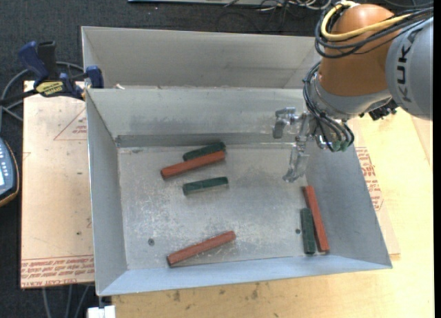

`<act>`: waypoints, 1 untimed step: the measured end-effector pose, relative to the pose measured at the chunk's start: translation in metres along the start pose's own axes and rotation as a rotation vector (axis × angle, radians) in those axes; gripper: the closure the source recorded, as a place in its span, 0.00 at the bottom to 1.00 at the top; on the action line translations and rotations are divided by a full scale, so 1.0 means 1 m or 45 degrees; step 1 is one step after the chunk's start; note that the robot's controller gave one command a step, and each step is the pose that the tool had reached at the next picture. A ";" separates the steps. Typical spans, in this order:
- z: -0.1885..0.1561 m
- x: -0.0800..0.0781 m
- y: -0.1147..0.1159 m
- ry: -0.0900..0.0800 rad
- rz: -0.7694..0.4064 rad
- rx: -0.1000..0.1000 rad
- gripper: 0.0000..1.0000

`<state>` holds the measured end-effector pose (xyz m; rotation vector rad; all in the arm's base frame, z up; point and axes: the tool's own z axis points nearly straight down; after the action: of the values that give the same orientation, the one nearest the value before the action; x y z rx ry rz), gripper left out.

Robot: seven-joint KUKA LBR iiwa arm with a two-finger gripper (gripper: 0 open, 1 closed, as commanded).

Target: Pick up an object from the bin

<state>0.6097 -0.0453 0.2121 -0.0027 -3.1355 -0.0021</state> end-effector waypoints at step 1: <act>0.089 0.031 0.054 0.002 -0.180 -0.002 0.00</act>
Offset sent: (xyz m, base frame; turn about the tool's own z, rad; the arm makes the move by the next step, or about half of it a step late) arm -0.0298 0.0512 -0.0843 -0.1394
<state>0.5778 0.0092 0.1234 0.2192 -3.1266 -0.0053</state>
